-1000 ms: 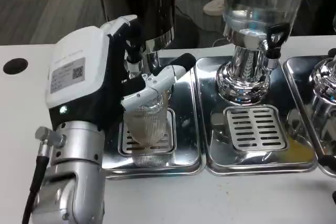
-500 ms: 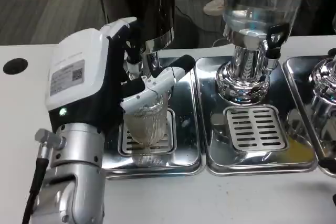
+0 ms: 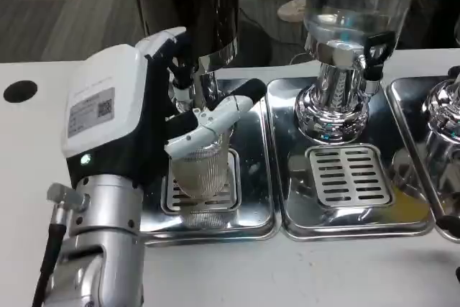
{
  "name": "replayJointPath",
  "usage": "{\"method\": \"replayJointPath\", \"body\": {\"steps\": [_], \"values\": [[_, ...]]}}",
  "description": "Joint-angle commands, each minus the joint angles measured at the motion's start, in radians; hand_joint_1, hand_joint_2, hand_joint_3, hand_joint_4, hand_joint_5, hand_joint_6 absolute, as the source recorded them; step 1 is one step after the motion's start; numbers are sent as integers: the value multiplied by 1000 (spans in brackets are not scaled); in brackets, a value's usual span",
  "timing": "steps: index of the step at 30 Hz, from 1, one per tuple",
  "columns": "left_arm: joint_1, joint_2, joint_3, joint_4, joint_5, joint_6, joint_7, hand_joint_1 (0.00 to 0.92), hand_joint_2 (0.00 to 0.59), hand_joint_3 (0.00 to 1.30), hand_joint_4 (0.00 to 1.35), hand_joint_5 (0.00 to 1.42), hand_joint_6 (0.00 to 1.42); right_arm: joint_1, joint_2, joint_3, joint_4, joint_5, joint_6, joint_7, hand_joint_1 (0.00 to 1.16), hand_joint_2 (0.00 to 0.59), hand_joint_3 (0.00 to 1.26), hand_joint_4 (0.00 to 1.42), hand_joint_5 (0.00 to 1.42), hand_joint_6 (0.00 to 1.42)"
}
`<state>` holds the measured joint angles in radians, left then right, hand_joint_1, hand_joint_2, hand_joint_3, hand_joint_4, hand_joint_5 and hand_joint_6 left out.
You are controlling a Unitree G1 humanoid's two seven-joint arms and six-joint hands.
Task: Grasp the cup under the faucet to collect the drink, then remove the cup.
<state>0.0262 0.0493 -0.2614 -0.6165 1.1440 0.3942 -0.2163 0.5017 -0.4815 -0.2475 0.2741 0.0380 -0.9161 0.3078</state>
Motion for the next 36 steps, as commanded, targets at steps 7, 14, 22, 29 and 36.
{"method": "replayJointPath", "body": {"steps": [7, 14, 22, 29, 36], "values": [[44, -5, -27, 44, -9, 16, -40, 97, 73, 309, 259, 775, 980, 2, -5, -7, 5, 23, -18, 14, 517, 400, 286, 201, 194, 120], [50, -6, -33, 55, -15, 14, -38, 97, 73, 309, 259, 775, 979, -1, -4, -5, 4, 21, -15, 14, 517, 400, 286, 201, 194, 120], [63, -4, -48, 66, -23, 9, -32, 97, 73, 309, 259, 775, 979, -4, -2, -3, 5, 17, -13, 13, 517, 400, 286, 201, 194, 120], [82, -8, -78, 73, -27, 0, -19, 106, 74, 310, 260, 775, 978, -10, -2, -2, 8, 13, -9, 11, 515, 398, 285, 193, 194, 120], [98, -11, -102, 78, -29, -4, -10, 112, 76, 310, 260, 775, 978, -16, 0, 2, 10, 12, -6, 12, 510, 394, 285, 191, 194, 120]]}}
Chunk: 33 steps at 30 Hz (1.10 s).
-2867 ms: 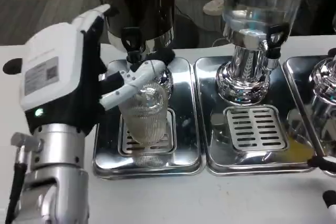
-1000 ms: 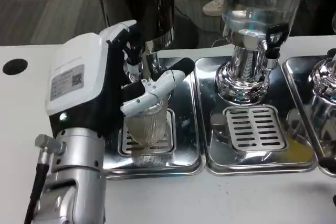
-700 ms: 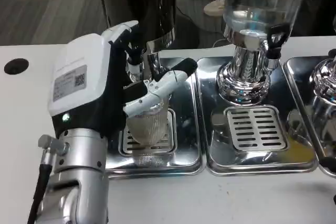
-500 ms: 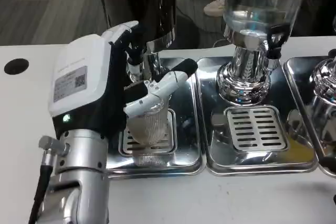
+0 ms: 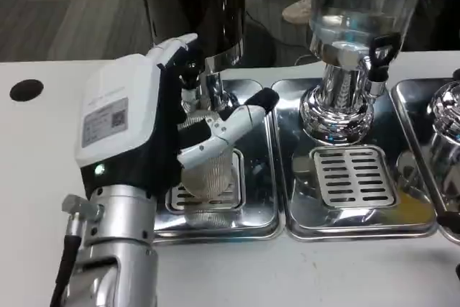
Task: Grasp the cup under the faucet to collect the drink, then remove the cup.
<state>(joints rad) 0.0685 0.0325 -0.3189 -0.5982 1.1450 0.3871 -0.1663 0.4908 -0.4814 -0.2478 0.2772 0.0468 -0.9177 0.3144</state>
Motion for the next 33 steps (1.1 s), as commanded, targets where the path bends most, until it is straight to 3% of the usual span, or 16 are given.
{"method": "replayJointPath", "body": {"steps": [1, 33], "values": [[57, 6, -47, 60, -31, 3, -58, 112, 76, 310, 260, 775, 978, -7, 0, 2, 8, 3, -4, 6, 510, 393, 285, 191, 194, 120], [39, 13, -44, 73, -58, 4, -63, 115, 76, 310, 260, 775, 961, -21, -1, 9, 2, -5, 12, 4, 504, 392, 285, 200, 194, 120]]}}
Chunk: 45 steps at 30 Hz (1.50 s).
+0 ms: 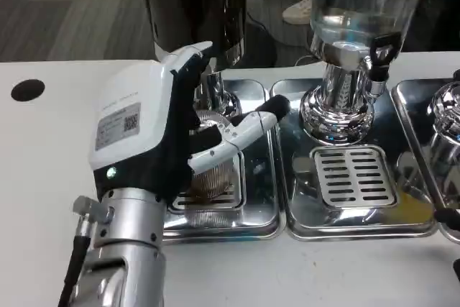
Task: Grasp the cup under the faucet to collect the drink, then remove the cup.
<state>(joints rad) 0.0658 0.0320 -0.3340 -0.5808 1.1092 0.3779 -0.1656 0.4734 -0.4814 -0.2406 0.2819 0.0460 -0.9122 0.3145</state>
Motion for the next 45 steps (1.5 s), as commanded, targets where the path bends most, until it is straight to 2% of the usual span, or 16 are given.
{"method": "replayJointPath", "body": {"steps": [1, 36, 45], "values": [[42, 13, -28, 54, -22, 13, -65, 115, 76, 310, 260, 775, 961, -3, -1, 2, -2, -4, 7, 4, 504, 392, 285, 200, 194, 120], [37, 18, -22, 49, -33, 13, -66, 116, 76, 310, 257, 775, 974, -6, -1, 8, -3, -6, 11, 1, 510, 399, 276, 201, 194, 120], [32, 23, 26, 8, -97, -23, -8, 111, 72, 279, 207, 763, 1002, -7, 0, 10, -5, -8, 15, 1, 513, 399, 276, 201, 194, 120]]}}
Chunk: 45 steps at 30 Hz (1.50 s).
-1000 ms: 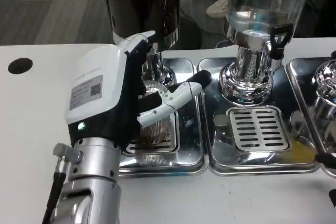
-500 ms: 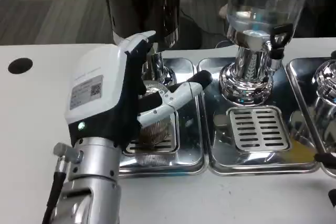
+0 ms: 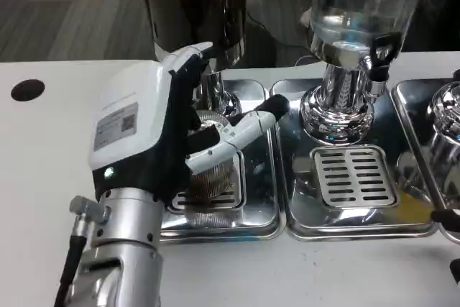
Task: Grasp the cup under the faucet to collect the drink, then remove the cup.
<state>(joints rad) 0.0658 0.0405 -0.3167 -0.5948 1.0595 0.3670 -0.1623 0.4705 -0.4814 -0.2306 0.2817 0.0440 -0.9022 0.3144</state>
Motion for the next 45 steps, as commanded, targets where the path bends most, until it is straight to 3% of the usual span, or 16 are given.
{"method": "replayJointPath", "body": {"steps": [1, 7, 14, 17, 20, 25, 27, 30, 32, 35, 41, 45], "values": [[33, 17, 15, 19, -55, -18, -2, 111, 72, 269, 194, 758, 1003, -4, 0, 0, -4, -6, 5, 1, 513, 399, 276, 201, 194, 120], [56, 23, 47, 1, -121, -93, 108, 94, 64, 139, 12, 730, 985, -8, -1, 2, -11, -5, 9, 3, 514, 400, 282, 201, 194, 120], [72, 30, 62, -13, -125, -131, 150, 86, 65, 67, 0, 692, 982, -9, -2, 4, -9, -3, 9, 5, 515, 400, 284, 201, 194, 120], [97, 42, 55, -51, -49, -113, 130, 70, 63, 99, 0, 616, 980, -9, -2, 7, -10, 3, 9, 8, 515, 400, 284, 201, 194, 120], [143, 46, 45, -93, 59, -85, 90, 39, 56, 132, 30, 440, 896, -10, 0, 10, -10, 20, 11, 14, 521, 393, 285, 201, 202, 120], [212, 46, 39, -133, 196, -52, -37, 2, 37, 146, 54, 244, 641, -18, -1, 11, -2, 64, 27, 37, 525, 388, 285, 201, 207, 120], [247, 46, 44, -141, 224, -47, -72, 0, 33, 155, 55, 173, 496, -23, -1, 12, 0, 86, 38, 52, 525, 364, 285, 201, 208, 129], [306, 55, 56, -154, 259, -46, -133, 0, 32, 157, 44, 123, 388, -35, -2, 14, 3, 117, 64, 79, 524, 319, 285, 201, 208, 136], [357, 64, 64, -165, 269, -54, -150, 0, 32, 157, 36, 111, 377, -56, -5, 20, 7, 143, 100, 106, 547, 240, 274, 188, 208, 137], [424, 71, 73, -181, 263, -67, -144, 0, 32, 157, 34, 108, 375, -80, -9, 22, 5, 153, 140, 131, 587, 180, 245, 165, 196, 137], [551, 73, 92, -202, 240, -93, -95, 0, 38, 157, 21, 106, 362, -125, -1, 35, -30, 129, 222, 147, 634, 120, 182, 164, 180, 138], [632, 73, 112, -224, 225, -128, -44, 0, 41, 152, 0, 104, 369, -174, 15, 77, -83, 85, 293, 135, 652, 101, 163, 144, 151, 109]]}}
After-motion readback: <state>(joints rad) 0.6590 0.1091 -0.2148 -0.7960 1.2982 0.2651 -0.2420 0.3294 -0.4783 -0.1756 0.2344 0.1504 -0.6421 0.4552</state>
